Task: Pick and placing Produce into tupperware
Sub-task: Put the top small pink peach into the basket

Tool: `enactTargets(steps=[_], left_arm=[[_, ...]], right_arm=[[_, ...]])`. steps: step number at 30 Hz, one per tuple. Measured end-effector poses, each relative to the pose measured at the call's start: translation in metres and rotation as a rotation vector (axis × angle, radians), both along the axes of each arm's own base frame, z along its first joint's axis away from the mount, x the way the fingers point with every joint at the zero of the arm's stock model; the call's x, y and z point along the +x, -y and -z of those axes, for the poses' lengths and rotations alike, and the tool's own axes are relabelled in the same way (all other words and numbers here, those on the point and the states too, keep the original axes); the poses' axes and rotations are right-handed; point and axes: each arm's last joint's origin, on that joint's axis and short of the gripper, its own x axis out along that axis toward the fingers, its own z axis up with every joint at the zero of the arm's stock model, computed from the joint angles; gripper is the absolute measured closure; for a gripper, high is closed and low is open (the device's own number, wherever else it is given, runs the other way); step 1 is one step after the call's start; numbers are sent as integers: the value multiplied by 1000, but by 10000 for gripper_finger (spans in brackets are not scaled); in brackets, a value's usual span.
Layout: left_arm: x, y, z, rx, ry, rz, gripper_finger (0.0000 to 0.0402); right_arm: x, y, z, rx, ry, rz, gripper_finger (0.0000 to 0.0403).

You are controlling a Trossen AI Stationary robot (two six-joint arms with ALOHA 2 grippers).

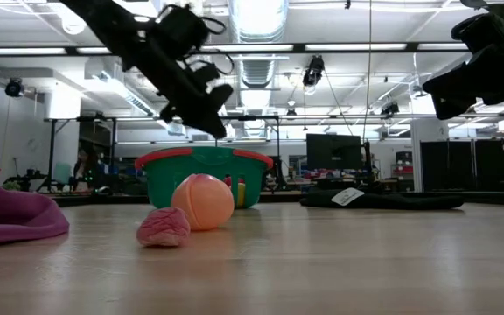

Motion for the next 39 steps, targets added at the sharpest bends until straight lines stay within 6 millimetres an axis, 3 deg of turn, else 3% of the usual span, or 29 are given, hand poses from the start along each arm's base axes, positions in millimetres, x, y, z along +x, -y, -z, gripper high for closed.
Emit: enactTargets(steps=[12, 39], left_arm=[[38, -16, 22, -58, -185, -14, 376], [38, -16, 22, -61, -201, 56, 349]], right_arm=[[0, 0, 0, 12, -1, 2, 394], [0, 0, 0, 19, -1, 2, 394]])
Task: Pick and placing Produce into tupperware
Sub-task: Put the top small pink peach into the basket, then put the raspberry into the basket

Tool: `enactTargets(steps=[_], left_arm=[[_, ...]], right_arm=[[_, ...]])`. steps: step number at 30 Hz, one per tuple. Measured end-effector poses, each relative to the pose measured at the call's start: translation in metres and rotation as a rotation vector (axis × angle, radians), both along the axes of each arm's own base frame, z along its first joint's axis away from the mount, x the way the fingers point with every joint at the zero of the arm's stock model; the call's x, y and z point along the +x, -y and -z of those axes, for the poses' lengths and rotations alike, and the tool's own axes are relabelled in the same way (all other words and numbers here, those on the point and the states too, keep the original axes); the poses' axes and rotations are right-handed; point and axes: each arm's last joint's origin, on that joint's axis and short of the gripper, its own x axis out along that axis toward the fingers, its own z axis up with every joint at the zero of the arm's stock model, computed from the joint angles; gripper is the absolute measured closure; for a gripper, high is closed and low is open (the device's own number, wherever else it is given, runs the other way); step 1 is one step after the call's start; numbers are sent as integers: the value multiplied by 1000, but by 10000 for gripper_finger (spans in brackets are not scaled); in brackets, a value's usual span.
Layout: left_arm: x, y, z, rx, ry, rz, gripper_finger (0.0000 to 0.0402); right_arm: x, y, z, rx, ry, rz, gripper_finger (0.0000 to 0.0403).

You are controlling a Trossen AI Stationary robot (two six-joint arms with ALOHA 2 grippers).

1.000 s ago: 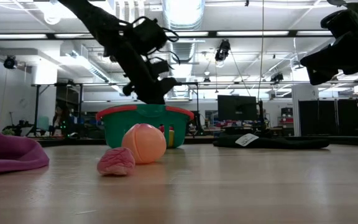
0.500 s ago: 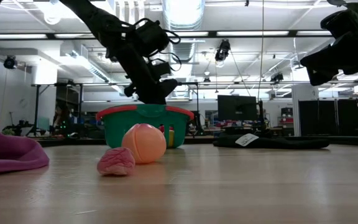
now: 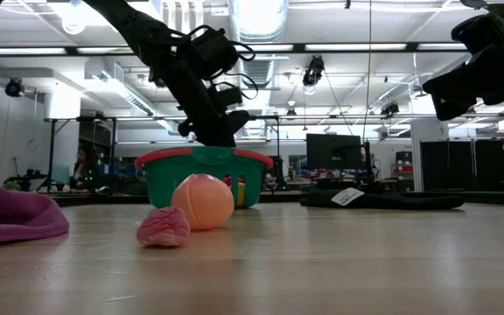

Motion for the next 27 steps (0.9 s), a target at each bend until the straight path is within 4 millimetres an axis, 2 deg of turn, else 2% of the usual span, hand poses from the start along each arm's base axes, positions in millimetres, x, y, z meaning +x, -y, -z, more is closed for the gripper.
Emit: enactTargets(steps=[3, 6, 14, 17, 21, 27], left_arm=[[0, 0, 0, 9, -10, 13, 340], [0, 0, 0, 26, -28, 40, 313], [2, 1, -5, 21, -20, 91, 179], [3, 5, -16, 10, 13, 151, 144], [-1, 24, -44, 38, 83, 311, 129], [-22, 73, -80, 147, 103, 563, 127]], right_arm=[[0, 0, 0, 0, 0, 0, 394], [0, 0, 0, 0, 0, 0, 394], [0, 0, 0, 0, 0, 0, 394], [0, 0, 0, 0, 0, 0, 394], [0, 0, 0, 0, 0, 0, 394], [0, 0, 1, 0, -5, 0, 394]])
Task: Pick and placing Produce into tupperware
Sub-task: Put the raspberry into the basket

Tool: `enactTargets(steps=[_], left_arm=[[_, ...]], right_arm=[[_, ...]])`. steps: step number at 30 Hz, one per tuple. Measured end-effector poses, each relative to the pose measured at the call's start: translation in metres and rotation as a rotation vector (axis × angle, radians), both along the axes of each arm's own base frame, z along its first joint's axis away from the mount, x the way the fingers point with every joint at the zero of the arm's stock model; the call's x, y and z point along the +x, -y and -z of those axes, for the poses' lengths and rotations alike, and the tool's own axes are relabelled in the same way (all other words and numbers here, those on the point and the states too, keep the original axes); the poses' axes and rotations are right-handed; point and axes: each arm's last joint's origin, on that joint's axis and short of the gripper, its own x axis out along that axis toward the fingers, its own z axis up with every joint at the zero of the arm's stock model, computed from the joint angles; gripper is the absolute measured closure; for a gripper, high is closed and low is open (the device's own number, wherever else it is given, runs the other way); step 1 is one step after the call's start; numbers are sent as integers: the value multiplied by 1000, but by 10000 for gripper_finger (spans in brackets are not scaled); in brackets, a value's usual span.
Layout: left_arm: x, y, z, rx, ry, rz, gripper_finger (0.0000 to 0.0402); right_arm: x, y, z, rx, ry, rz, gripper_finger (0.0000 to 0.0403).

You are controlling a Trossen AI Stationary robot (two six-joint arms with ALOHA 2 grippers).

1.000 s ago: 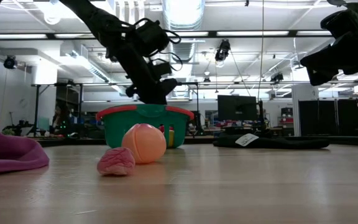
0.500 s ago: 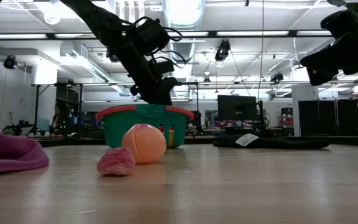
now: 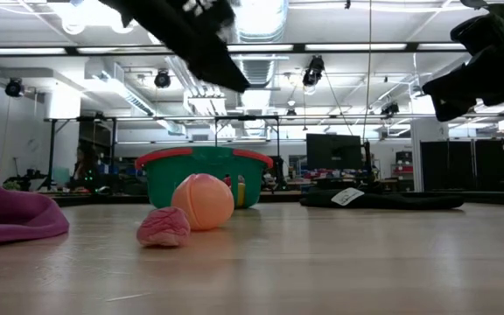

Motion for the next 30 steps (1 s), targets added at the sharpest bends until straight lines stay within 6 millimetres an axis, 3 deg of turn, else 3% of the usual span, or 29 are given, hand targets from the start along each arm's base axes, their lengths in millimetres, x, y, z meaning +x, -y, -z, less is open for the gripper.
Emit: enactTargets(steps=[6, 12, 17, 30], left_arm=[[-19, 47, -7, 27, -71, 173, 127], [-24, 77, 25, 30, -185, 283, 127], [-23, 84, 60, -17, -293, 263, 127], [-6, 86, 115, -62, -484, 214, 127]], right_arm=[[1, 0, 1, 5, -11, 1, 394], [1, 0, 1, 7, -15, 1, 394], [1, 0, 1, 7, -15, 1, 394], [1, 0, 2, 7, -20, 1, 394]])
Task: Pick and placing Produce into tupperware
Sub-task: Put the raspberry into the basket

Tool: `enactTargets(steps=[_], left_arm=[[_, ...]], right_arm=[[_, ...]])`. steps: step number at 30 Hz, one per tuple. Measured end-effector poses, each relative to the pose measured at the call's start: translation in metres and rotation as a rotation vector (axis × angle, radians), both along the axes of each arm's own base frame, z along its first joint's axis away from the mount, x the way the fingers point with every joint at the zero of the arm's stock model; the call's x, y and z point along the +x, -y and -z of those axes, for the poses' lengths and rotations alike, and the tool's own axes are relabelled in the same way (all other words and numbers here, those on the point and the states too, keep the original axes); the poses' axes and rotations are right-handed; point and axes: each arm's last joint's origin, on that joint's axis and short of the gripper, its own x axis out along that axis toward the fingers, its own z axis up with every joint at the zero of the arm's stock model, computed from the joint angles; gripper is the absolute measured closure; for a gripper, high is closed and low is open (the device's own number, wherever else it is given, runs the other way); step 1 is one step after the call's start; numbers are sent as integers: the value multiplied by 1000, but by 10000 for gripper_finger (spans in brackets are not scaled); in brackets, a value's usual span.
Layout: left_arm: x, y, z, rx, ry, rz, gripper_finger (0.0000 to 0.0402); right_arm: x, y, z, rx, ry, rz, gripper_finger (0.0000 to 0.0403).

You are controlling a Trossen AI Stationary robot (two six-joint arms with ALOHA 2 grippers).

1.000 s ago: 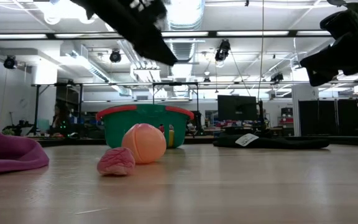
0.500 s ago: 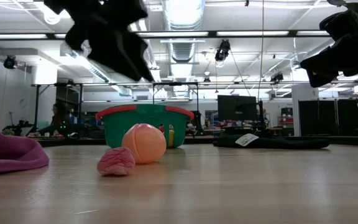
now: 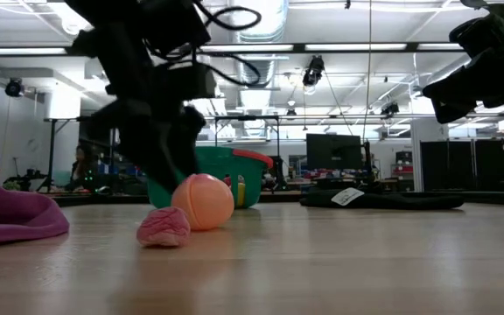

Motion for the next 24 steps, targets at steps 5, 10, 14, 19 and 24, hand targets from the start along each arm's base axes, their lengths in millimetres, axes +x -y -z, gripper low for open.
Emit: enactTargets(steps=[5, 10, 14, 19, 24], left_arm=[[3, -1, 13, 19, -44, -4, 127], [5, -1, 24, 57, -76, -8, 127], [7, -2, 28, 70, -89, 2, 127], [8, -3, 31, 66, -97, 0, 130], [8, -3, 31, 68, -97, 23, 166]], right_arm=[[0, 0, 0, 0, 1, 0, 394], [0, 0, 0, 0, 1, 1, 394], [0, 0, 0, 0, 1, 1, 394], [0, 0, 0, 0, 1, 0, 394], [0, 0, 0, 0, 1, 1, 394]])
